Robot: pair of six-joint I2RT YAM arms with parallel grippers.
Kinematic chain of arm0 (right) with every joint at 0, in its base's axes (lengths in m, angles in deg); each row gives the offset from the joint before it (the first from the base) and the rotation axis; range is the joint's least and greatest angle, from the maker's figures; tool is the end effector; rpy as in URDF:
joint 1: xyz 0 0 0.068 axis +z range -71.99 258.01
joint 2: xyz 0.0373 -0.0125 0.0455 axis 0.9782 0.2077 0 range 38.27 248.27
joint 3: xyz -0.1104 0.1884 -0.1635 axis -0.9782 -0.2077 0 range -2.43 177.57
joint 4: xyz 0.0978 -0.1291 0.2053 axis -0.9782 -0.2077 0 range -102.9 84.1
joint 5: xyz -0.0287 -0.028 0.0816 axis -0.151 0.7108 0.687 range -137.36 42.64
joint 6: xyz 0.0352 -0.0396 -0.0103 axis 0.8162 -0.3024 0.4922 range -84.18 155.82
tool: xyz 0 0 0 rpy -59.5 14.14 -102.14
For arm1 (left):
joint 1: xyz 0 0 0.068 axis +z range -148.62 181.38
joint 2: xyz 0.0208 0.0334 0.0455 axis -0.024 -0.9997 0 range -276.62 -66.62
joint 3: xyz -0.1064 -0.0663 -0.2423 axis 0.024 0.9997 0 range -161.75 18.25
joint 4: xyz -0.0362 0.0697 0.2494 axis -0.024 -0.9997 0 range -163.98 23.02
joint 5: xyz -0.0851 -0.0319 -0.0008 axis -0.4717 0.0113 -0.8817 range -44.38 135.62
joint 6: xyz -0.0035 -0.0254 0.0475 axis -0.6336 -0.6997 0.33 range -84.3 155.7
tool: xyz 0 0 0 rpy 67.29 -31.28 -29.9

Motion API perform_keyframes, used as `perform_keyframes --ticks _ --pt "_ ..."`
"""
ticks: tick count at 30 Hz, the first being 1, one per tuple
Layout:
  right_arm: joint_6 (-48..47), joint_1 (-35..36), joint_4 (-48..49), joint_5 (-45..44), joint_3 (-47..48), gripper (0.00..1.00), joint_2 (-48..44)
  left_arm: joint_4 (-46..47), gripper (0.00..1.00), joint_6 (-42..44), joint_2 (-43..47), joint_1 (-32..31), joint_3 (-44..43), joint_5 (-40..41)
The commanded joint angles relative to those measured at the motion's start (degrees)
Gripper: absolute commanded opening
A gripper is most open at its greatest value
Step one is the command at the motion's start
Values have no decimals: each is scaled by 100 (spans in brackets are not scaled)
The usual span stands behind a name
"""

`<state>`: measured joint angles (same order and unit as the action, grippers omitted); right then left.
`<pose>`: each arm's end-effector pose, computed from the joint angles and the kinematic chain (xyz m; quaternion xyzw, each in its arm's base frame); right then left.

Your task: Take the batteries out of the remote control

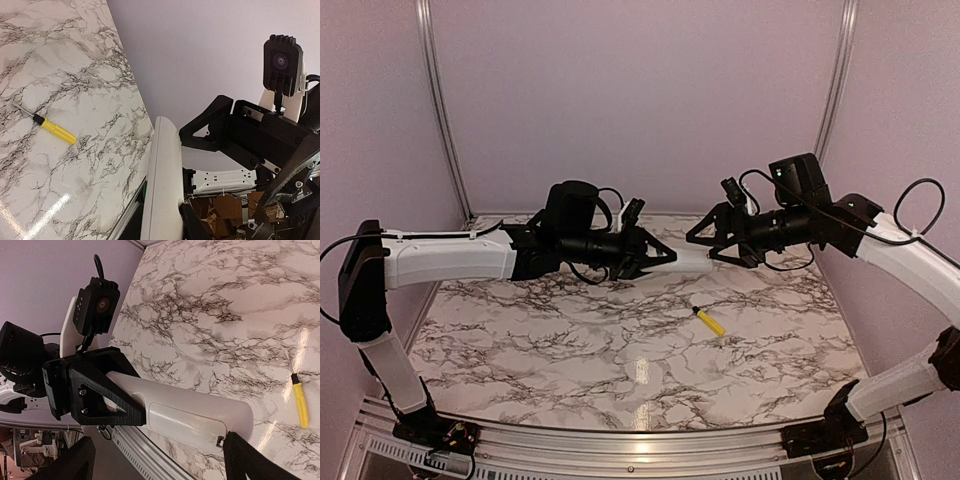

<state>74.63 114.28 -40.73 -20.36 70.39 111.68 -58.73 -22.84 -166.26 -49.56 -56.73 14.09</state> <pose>0.2133 0.1765 0.3627 -0.0878 0.8663 0.4362 0.2271 0.2451 -0.3317 0.2965 0.1113 0.7798 -0.5963 0.1551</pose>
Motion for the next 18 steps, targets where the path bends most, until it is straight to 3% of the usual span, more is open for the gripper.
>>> perform_keyframes --ticks 1,18 --pt "-86 65 -125 75 -114 87 91 690 0 -4 64 -24 -12 -264" --pt "-118 64 -120 82 -206 87 2 925 0 13 111 -25 -12 -471"
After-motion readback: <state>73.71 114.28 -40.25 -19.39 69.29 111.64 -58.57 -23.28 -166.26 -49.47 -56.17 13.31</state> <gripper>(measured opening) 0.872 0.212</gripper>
